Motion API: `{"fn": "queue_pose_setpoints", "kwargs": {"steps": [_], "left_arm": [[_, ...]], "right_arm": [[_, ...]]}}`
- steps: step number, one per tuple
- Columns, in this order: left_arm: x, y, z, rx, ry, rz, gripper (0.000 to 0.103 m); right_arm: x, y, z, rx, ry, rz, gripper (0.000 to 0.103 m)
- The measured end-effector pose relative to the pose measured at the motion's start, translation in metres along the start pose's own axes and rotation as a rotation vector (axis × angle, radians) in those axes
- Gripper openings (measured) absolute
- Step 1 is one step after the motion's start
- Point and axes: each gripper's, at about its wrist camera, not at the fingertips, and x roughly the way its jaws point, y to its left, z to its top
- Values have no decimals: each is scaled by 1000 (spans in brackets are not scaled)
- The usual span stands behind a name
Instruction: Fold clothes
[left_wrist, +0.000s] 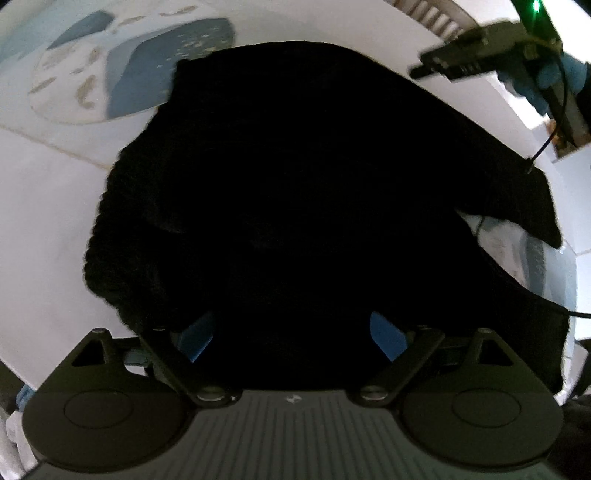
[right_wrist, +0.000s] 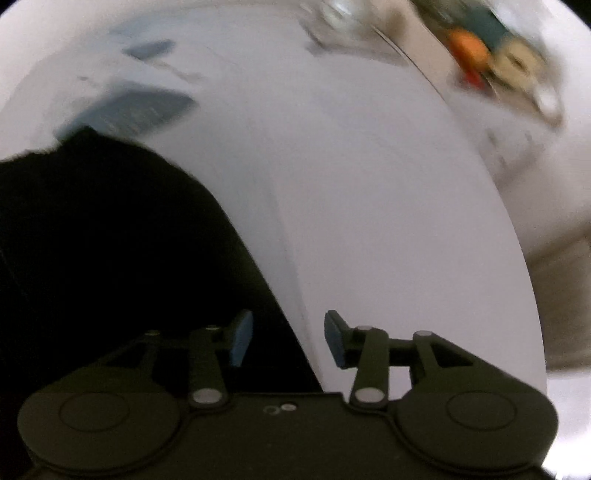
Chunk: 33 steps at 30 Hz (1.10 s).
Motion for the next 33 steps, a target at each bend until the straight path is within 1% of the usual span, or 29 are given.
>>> {"fn": "queue_pose_setpoints", "kwargs": {"steps": [3,6,7,8,12,15,17,19,22,23,25,29,32,33], "left_arm": [[7,-12,-6,37,26,-32,92],[16,-24,-12,61,46,-34,92],[18,-26,-14,63,52,-33,92],[19,-27,-15,64,57,-30,92],[20,-27,-17,56,50,-11,92],[21,-31,-20,61,42,10,92],[21,-34,-23,72,38,29,92],[24,-40,-25,87,36,49,92],[27,-46,-26,113,41,74,92],[28,-48,-27,122,42,79,92],[28,-50,-28,138,47,89,92],[27,-52,-29,158,56,107,92],[25,-52,-30,160,62,120,92],[26,-53,-30,160,65,127,92]], "right_arm": [[3,-34,-36,121,50,-1,103],[12,-54,-66,206,96,34,103],[14,-55,-72,209,100,44,103],[13,-54,-76,206,83,47,103],[11,-48,-76,150,72,48,103],[12,-51,-75,114,54,-22,103],[13,-61,-76,159,30,-83,103],[10,-66,-78,191,21,-85,103],[-11,-75,-92,194,11,-116,103],[-23,-86,-102,225,8,-125,103],[-48,-114,-132,333,19,-149,103],[-82,-156,-209,509,85,-213,103],[-90,-168,-262,607,128,-242,103],[-87,-171,-274,636,135,-253,103]]}}
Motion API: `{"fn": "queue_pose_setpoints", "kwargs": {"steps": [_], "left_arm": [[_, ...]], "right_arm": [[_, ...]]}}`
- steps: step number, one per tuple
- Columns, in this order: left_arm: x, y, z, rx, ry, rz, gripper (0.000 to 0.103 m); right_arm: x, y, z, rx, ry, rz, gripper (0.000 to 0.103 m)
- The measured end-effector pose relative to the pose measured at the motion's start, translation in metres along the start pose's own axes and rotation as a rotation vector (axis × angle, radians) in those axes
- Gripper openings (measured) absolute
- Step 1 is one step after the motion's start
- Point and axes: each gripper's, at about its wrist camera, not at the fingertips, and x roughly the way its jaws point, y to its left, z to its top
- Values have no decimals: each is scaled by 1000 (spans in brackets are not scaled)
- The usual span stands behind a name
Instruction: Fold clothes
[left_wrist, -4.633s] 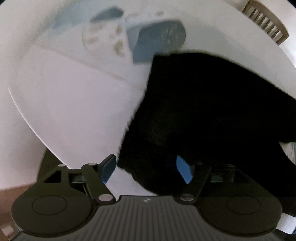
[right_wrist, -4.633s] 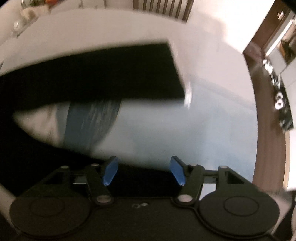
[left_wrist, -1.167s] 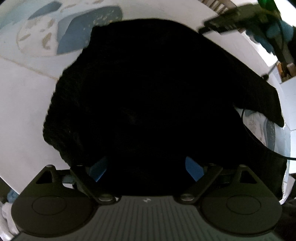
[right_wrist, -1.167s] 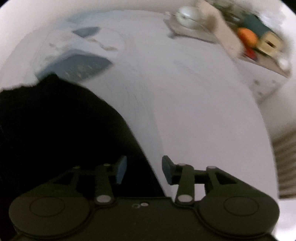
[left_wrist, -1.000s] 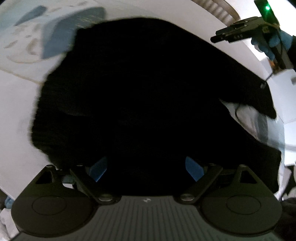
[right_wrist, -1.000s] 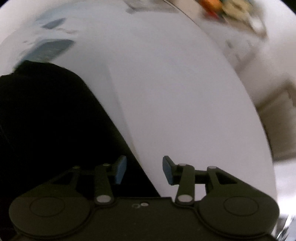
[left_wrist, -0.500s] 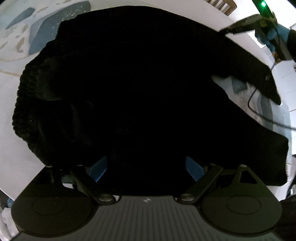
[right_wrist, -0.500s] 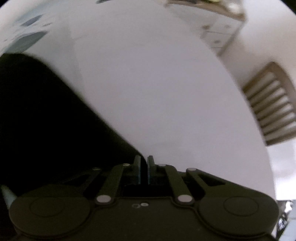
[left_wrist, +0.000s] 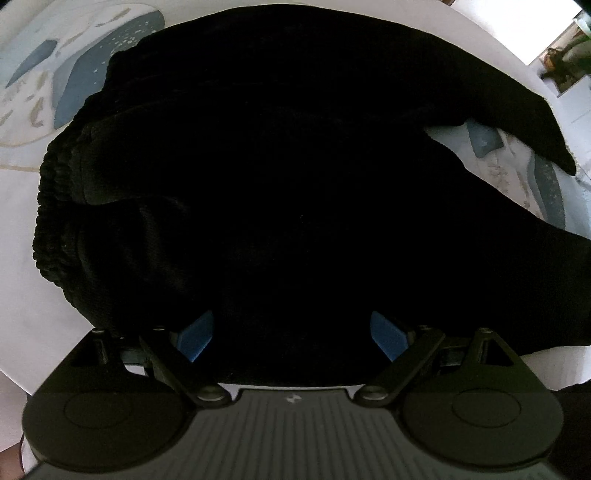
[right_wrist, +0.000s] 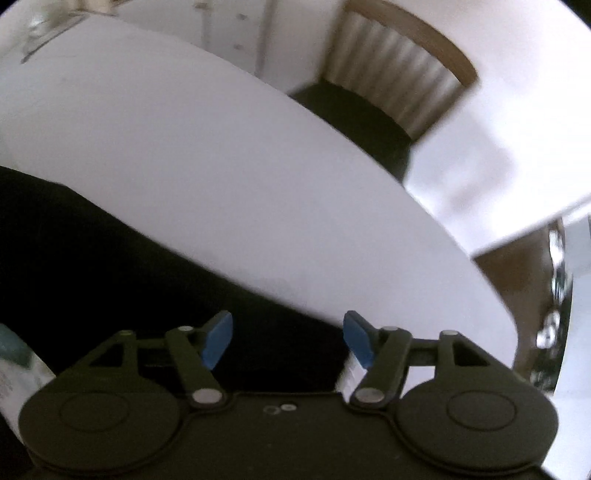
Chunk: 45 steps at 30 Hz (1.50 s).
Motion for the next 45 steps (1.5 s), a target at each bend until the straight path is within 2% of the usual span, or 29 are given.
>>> {"fn": "queue_pose_setpoints", "kwargs": {"steps": [4,7,10,13,19,25,30,33,37,40,44,45], "left_arm": [[2,-5,1,7,11,32,92],[6,-11,0,25,23,66,98],[12,-16,-1,45,41,123,101],[14,-19,-1,53,52,153,101],[14,-18,-3,43,57,165,102],[14,-18,-5,61,65,162,102],[13,-17,-8,83,64,146,102],[8,-13,-12,95,60,125,102],[-9,0,-17,122,27,113,102],[-20,10,-23,177,-10,104,102],[-35,24,-38,303,-55,94,101],[-33,26,-37,328,-58,82,101]], "right_arm": [[22,-30,-27,138,31,-28,103],[39,-39,-36,253,41,3,103],[52,-48,-39,302,68,59,103],[52,-46,-37,301,66,107,103],[56,-63,-30,246,66,-22,103],[50,-52,-32,171,75,-46,103],[19,-49,-46,203,29,0,103],[-11,-42,-77,208,-10,32,103],[-52,-14,-136,228,-30,48,103],[-71,12,-175,259,-30,97,103],[-95,76,-226,262,-1,174,103],[-99,98,-234,230,4,184,103]]}}
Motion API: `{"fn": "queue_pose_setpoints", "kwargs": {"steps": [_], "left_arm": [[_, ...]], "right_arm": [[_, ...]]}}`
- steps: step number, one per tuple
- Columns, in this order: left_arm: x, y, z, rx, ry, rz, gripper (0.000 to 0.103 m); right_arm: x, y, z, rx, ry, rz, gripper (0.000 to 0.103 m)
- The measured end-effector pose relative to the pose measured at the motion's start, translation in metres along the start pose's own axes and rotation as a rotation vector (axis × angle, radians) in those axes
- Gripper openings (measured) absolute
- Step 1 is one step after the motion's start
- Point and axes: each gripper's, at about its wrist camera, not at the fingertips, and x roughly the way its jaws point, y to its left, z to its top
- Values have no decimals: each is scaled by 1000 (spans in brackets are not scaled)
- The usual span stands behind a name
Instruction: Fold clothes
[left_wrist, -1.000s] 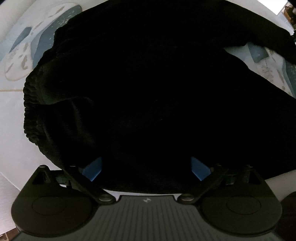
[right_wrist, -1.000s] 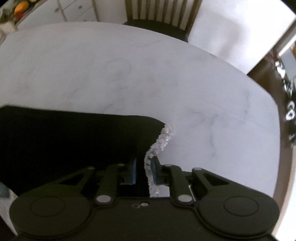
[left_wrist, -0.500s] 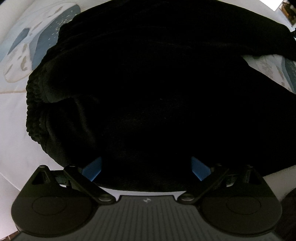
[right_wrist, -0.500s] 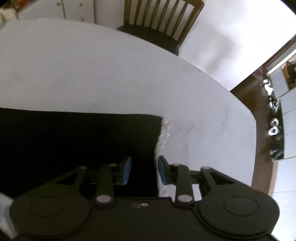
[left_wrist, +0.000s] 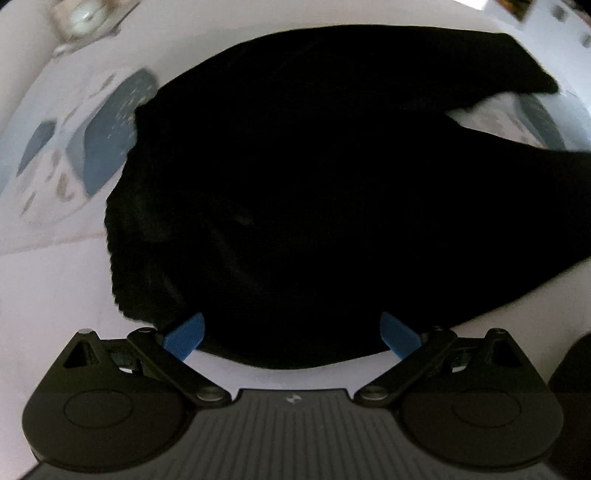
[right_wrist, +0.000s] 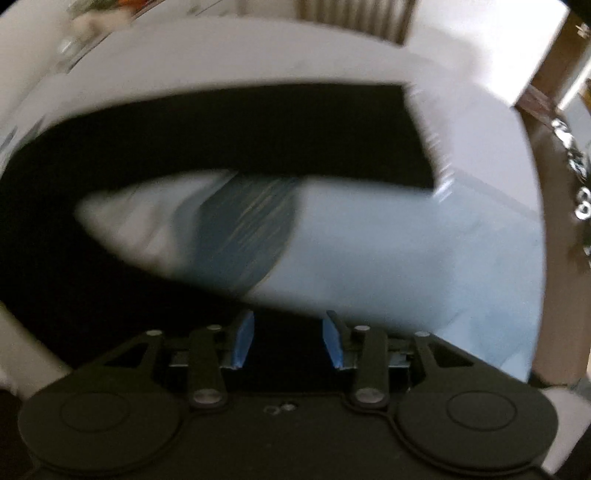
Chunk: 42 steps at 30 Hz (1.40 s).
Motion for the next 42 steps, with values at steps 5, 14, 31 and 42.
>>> {"fn": "queue_pose_setpoints", "kwargs": {"steps": [5,14,31,42], "left_arm": [[-5,-12,-7,191,-45,-29,101],[-5,-22,-27,447,-108,-114,101],[1,-19,-34,576,-74,-162,101],[-3,-22,-23,612,-153,-71,94]], "right_arm": [[4,108,-46,-188,35,76,103],[42,262,-33,-581,20,227,103],[68,365,7,-813,-45,199,103],[56,310,70,-476,-14,371,103]]}}
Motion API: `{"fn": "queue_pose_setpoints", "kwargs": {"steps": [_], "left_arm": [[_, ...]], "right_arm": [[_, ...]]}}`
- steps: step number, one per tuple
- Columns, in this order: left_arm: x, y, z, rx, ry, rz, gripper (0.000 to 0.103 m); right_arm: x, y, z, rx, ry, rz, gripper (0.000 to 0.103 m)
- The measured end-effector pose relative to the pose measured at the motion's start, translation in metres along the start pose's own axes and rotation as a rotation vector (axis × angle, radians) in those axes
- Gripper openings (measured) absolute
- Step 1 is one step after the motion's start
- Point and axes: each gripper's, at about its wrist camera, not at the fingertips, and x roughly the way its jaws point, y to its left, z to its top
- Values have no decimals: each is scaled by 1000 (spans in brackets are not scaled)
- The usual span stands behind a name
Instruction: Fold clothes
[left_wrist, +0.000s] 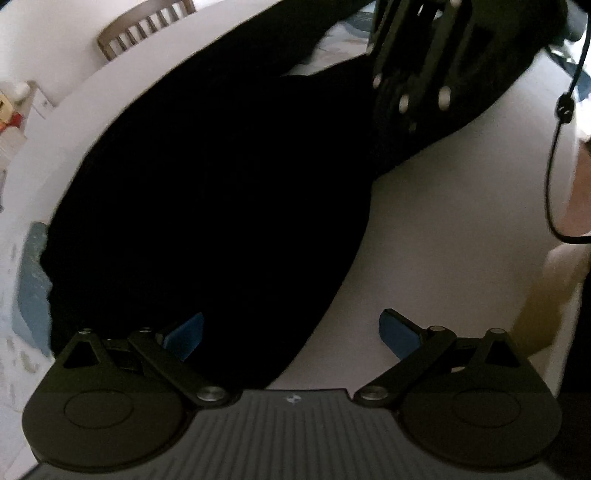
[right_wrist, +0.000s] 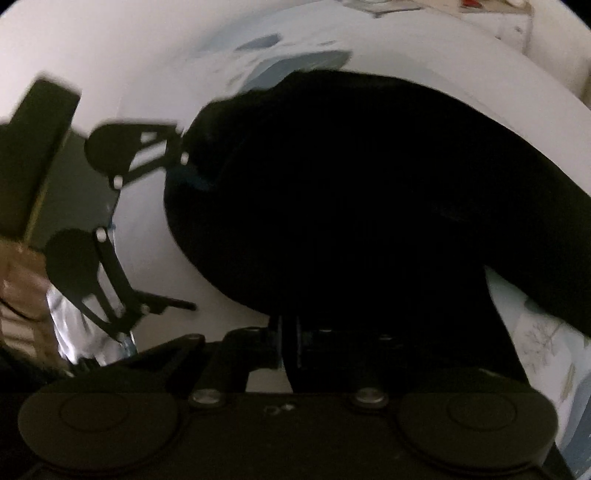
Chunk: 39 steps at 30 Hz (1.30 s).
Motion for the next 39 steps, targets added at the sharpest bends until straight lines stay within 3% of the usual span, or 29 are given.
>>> {"fn": "queue_pose_setpoints", "kwargs": {"steps": [1,3,6,11,17,23,27,30,39], "left_arm": [[0,2,0,-5,-5,10,89],[-3,7,3,-17,-14,36,67],[-5,21,5,-55,-3,70,42],[-15,43,6,-181,-22,65,23],[-17,56,1,-285,-26,57,19],[-10,57,-1,-337,-4,33,19],[-1,57,3,-342,20,25,19],[4,58,6,-340,42,26,19],[8,54,14,-345,86,51,19]], "right_arm": [[-3,-3,0,13,-9,4,103],[-5,-7,-2,34,-21,15,103],[-5,-4,-3,31,-28,26,103],[-8,9,-22,1,-39,-53,103],[-37,3,-86,74,-32,-203,103],[-105,-43,-200,212,53,-445,103],[-129,-73,-266,284,171,-551,103],[-131,-81,-293,251,230,-575,103],[-133,-117,-307,306,190,-485,103]]}}
